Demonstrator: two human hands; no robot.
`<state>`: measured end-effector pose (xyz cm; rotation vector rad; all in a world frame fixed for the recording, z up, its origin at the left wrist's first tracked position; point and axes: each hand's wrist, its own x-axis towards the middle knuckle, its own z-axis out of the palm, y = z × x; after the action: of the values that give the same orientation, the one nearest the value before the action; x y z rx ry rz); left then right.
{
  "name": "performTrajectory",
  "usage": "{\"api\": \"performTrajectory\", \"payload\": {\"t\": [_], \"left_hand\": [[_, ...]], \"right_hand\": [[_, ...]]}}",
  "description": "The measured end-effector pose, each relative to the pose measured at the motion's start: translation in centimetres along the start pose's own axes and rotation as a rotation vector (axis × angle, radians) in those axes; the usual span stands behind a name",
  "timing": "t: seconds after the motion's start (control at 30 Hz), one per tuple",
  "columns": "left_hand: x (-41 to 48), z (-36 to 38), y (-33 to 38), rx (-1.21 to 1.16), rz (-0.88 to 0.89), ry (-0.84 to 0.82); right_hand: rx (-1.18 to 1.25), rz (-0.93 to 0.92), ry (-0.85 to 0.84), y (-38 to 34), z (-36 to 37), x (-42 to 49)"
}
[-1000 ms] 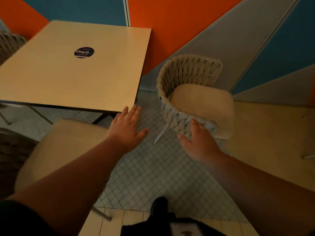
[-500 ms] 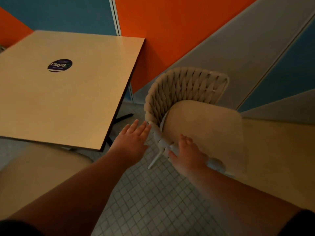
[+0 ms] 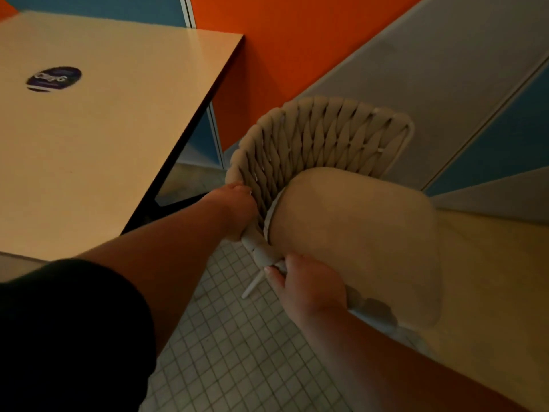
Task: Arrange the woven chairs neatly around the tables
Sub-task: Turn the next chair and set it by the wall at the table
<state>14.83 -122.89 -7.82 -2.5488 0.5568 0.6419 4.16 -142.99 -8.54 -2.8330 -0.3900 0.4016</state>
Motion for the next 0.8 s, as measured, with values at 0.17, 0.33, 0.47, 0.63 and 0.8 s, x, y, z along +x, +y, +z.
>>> {"api": "performTrajectory", "payload": {"t": [0.17, 0.33, 0.47, 0.63, 0.8], "left_hand": [[-0.9, -0.1, 0.4, -0.065, -0.04, 0.052], [-1.4, 0.1, 0.9, -0.102, -0.065, 0.062], [-2.0, -0.1, 1.7, -0.101, -0.072, 0.06], [-4.4, -0.9, 4.0, -0.173, -0.097, 0.081], [-6.7, -1.0, 8.3, -0.295, -0.191, 0.074]], "right_hand": [[0.011, -0.02, 0.006, 0.3, -0.2, -0.3], [0.055, -0.043, -0.019, 0.7, -0.4, -0.5], [0.043, -0.076, 0.018, 1.4, -0.2, -1.0], [0.019, -0.149, 0.06, 3.5, -0.1, -2.2], [-0.067, -0.2, 0.148, 7.6, 0.0, -3.0]]}}
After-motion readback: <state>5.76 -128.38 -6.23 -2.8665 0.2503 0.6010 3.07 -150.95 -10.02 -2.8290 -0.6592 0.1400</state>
